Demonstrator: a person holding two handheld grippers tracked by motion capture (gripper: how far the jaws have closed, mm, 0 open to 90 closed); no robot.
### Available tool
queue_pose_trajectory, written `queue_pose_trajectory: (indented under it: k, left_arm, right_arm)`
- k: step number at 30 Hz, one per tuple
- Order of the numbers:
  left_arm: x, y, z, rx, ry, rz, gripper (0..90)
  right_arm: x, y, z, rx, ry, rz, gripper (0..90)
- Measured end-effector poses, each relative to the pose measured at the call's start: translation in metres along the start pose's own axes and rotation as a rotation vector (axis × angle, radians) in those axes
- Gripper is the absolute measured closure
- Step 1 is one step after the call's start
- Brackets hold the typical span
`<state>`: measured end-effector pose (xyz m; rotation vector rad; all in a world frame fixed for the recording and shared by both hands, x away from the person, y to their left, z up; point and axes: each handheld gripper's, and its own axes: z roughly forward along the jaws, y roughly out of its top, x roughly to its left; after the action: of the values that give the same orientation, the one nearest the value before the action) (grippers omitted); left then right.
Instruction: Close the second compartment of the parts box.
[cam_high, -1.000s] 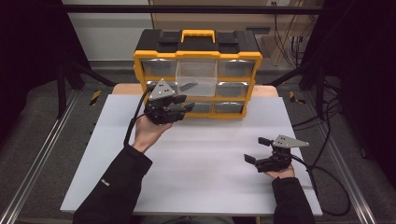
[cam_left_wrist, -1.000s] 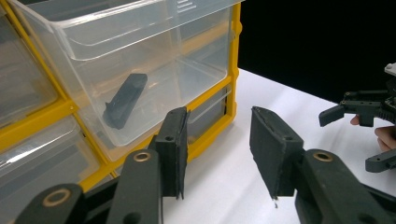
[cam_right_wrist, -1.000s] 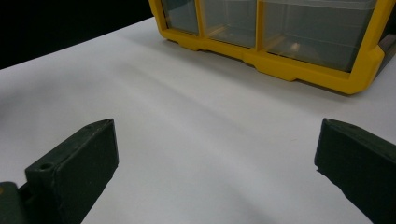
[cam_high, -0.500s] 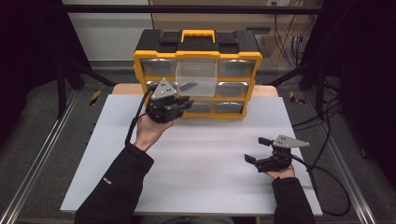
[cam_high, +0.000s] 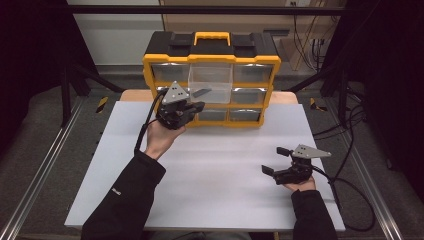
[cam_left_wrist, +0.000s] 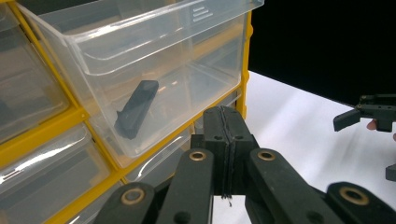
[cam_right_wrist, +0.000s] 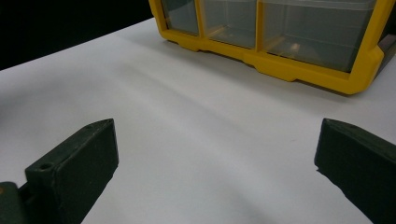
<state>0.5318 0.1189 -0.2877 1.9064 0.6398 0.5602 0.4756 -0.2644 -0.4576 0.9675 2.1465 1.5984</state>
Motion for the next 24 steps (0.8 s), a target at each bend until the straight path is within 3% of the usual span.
queue_pose_trajectory:
  k: [24]
  left_arm:
    - [0.006, 0.007, 0.013, 0.005, 0.014, 0.017, 89.3]
  right_arm:
    - [0.000, 0.000, 0.000, -0.001, 0.001, 0.002, 0.2]
